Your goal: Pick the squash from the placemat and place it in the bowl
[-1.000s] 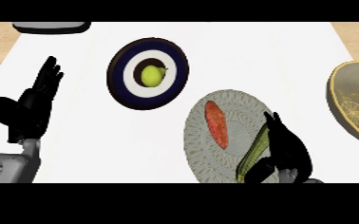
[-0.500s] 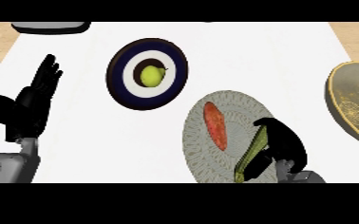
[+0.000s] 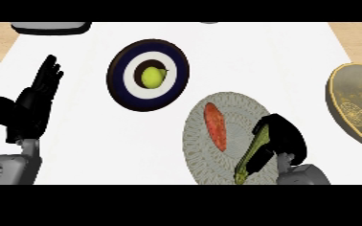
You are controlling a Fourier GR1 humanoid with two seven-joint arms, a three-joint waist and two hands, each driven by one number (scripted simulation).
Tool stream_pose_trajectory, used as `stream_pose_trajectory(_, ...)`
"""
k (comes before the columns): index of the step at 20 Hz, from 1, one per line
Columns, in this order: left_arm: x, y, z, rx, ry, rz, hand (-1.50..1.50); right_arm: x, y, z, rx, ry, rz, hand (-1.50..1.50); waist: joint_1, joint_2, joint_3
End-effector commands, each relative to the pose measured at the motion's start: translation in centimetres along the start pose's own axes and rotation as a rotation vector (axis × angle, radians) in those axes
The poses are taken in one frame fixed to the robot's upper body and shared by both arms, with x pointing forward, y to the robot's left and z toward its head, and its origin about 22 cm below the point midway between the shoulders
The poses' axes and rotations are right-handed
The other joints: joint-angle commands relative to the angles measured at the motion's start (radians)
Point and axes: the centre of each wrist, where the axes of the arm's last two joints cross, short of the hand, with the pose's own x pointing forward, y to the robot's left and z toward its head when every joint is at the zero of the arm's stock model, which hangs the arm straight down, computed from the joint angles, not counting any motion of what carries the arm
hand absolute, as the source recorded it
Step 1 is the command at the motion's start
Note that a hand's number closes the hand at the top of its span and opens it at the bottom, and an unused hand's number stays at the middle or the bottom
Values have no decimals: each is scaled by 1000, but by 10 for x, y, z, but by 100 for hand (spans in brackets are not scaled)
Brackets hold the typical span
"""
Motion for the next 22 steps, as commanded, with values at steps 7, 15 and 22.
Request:
stream_pose_trajectory(7,-9,5,6,9,16,2,0,7,-27,-23,-63,-213,205,150,16,17,17)
stream_pose_trajectory(15,1,5,5,-4,-1,4,0,15,-79,26,-305,-325,242,150,1,12,16)
stream_pose_trajectory(22,-8,2,7,18,9,-5,0,25,-147,93,-734,-335,73,150,-10,6,15)
